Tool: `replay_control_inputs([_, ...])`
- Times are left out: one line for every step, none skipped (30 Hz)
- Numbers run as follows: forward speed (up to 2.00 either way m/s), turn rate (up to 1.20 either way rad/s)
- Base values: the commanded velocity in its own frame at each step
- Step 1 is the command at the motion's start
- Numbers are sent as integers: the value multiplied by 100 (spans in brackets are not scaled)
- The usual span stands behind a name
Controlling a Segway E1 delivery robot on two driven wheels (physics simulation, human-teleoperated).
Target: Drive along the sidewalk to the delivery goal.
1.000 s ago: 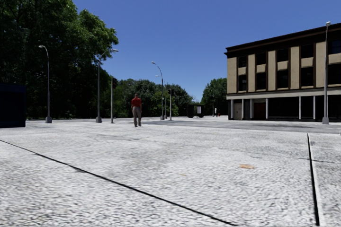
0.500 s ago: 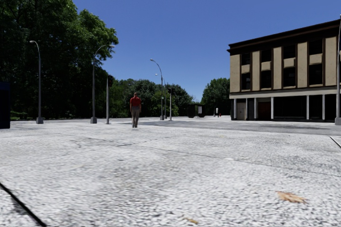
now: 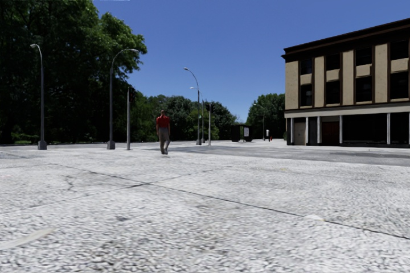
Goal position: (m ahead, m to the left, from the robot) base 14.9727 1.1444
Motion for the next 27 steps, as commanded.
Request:
replay_control_inputs([200, 22])
replay_control_inputs([200, 22])
replay_control_inputs([200, 22])
replay_control_inputs([200, 23])
replay_control_inputs([200, 23])
replay_control_inputs([200, 24])
replay_control_inputs([200, 24])
replay_control_inputs([200, 24])
replay_control_inputs([200, 24])
replay_control_inputs([200, 24])
replay_control_inputs([200, 24])
replay_control_inputs([200, 24])
replay_control_inputs([200, 24])
replay_control_inputs([200, 24])
replay_control_inputs([200, 24])
replay_control_inputs([200, 24])
replay_control_inputs([200, 24])
replay_control_inputs([200, 24])
replay_control_inputs([200, 24])
replay_control_inputs([200, 24])
replay_control_inputs([200, 24])
replay_control_inputs([200, 25])
replay_control_inputs([200, 26])
replay_control_inputs([200, 26])
replay_control_inputs([200, 26])
replay_control_inputs([200, 26])
replay_control_inputs([200, 26])
